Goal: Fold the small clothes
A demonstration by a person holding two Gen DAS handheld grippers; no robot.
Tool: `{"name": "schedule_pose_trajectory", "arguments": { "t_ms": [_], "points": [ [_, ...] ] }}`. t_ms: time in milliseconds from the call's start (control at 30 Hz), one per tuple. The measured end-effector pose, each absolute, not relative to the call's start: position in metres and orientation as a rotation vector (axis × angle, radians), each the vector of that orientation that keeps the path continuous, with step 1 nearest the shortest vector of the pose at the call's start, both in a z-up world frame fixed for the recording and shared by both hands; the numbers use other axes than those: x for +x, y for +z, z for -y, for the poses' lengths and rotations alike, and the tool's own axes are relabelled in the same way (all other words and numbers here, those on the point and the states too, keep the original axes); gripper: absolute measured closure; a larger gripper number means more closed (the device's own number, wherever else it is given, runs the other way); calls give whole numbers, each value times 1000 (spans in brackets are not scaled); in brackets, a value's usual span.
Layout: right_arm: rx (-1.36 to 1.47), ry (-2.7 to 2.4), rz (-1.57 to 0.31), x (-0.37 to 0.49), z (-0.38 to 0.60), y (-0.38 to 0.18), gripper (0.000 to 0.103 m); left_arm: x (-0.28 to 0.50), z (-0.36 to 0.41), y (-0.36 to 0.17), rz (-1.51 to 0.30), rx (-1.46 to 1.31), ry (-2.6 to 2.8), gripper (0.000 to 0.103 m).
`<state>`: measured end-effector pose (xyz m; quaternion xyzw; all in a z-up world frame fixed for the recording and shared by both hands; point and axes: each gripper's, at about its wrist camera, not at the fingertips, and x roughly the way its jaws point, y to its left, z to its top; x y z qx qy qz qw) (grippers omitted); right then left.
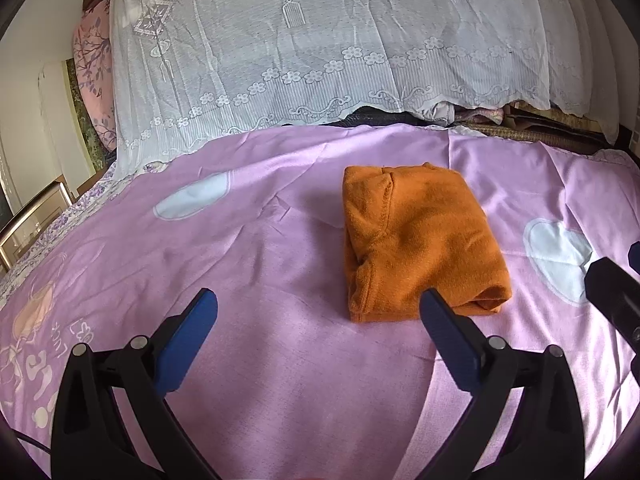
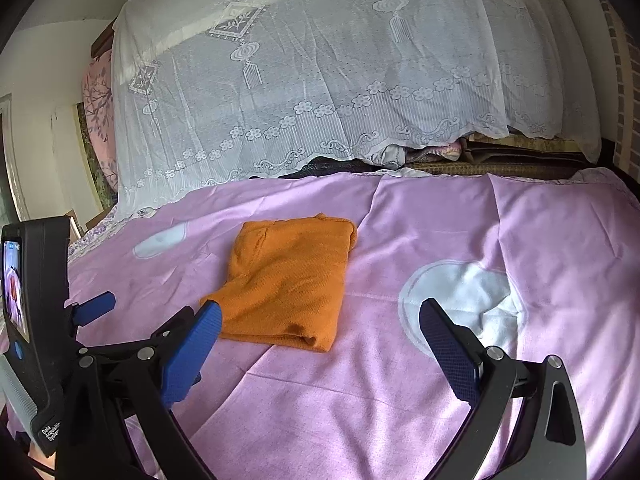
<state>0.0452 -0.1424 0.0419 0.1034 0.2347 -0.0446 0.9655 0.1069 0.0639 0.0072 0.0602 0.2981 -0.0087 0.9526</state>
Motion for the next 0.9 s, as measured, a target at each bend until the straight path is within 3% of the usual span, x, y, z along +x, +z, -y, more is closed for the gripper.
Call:
{"name": "schedule_pose_trajectory", "arguments": {
  "t_ms": [900],
  "points": [
    [200, -88, -485, 47, 142, 39, 3, 105, -60, 8, -604, 134, -24, 4]
  ]
}}
